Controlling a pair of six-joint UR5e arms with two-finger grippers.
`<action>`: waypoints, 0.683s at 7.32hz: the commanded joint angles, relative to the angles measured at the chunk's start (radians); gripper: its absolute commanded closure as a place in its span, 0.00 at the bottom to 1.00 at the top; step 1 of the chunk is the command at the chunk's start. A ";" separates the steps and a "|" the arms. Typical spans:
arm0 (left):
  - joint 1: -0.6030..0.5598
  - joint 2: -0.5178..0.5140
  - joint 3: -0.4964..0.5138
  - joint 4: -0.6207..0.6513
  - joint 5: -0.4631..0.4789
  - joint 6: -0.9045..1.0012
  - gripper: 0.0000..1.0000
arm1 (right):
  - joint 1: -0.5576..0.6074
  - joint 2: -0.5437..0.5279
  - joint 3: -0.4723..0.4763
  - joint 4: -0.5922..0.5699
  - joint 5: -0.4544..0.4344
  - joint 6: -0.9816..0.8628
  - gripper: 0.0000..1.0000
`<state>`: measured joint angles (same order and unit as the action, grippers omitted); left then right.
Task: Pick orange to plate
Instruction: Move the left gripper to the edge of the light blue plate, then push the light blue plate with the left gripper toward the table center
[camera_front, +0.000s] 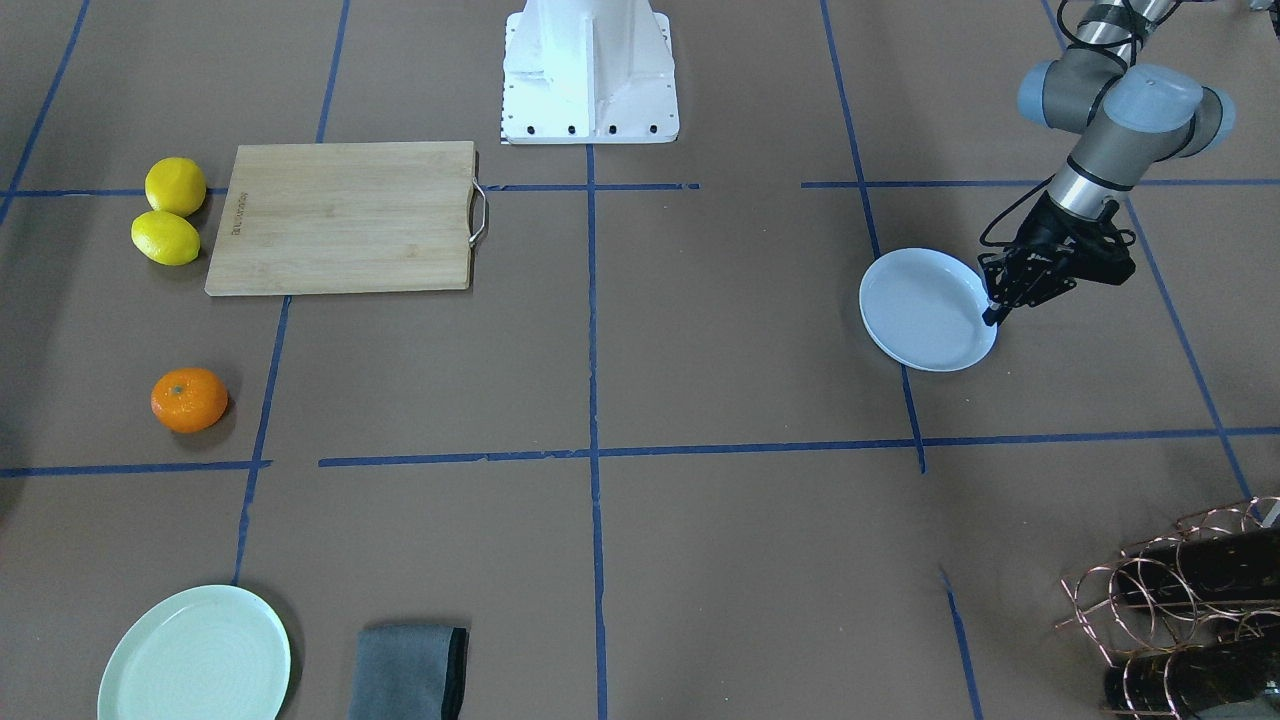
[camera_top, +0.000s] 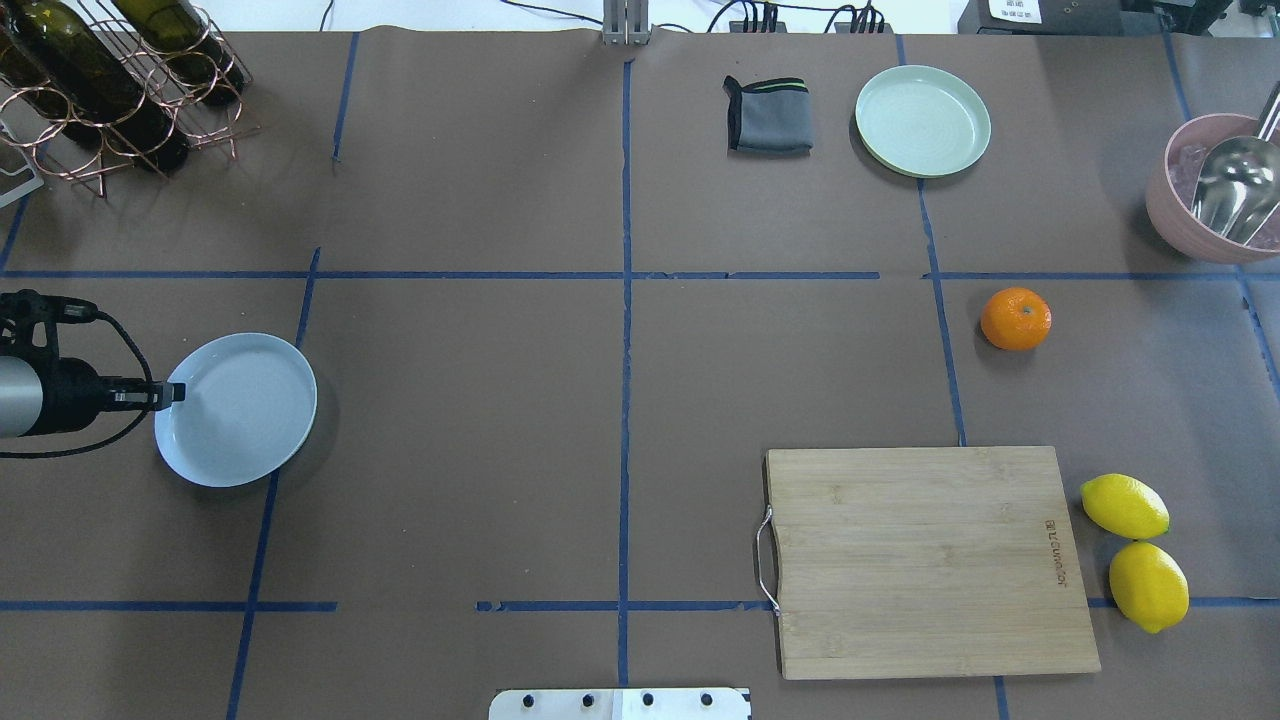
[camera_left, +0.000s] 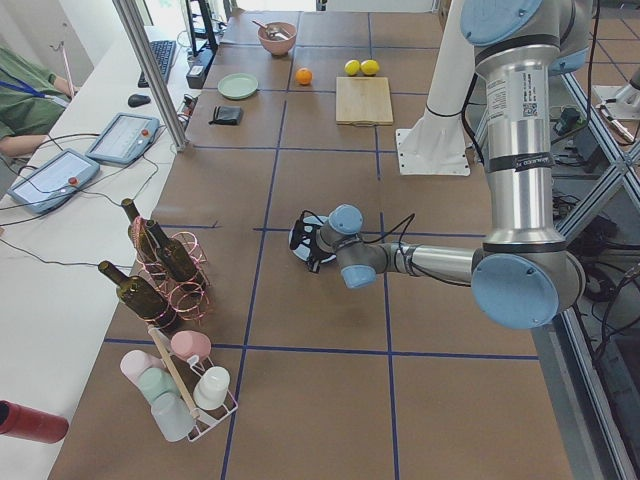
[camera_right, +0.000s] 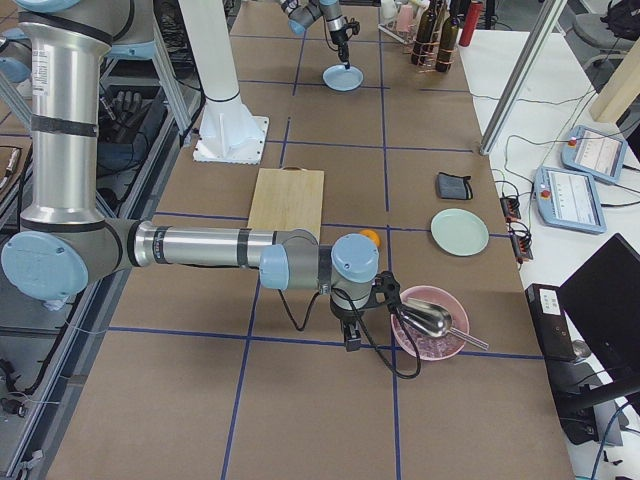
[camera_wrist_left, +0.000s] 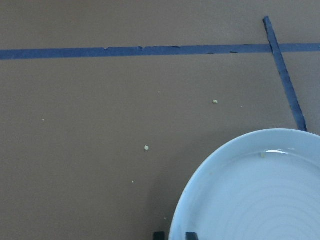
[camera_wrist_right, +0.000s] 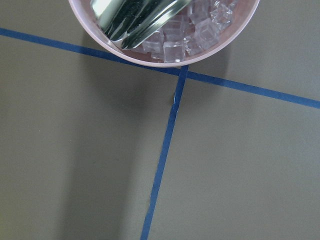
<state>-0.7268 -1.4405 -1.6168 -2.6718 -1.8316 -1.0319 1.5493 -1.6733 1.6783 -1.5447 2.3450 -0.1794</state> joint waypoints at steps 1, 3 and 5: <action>0.000 -0.006 -0.065 0.004 -0.017 0.006 1.00 | 0.000 0.000 0.000 0.001 0.000 0.000 0.00; 0.001 -0.097 -0.101 0.016 -0.041 0.000 1.00 | 0.000 0.000 0.000 0.000 -0.001 0.000 0.00; 0.004 -0.312 -0.065 0.124 -0.037 -0.007 1.00 | 0.000 -0.008 0.001 0.001 0.000 -0.002 0.00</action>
<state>-0.7248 -1.6181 -1.7011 -2.6265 -1.8697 -1.0352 1.5493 -1.6762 1.6784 -1.5444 2.3443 -0.1805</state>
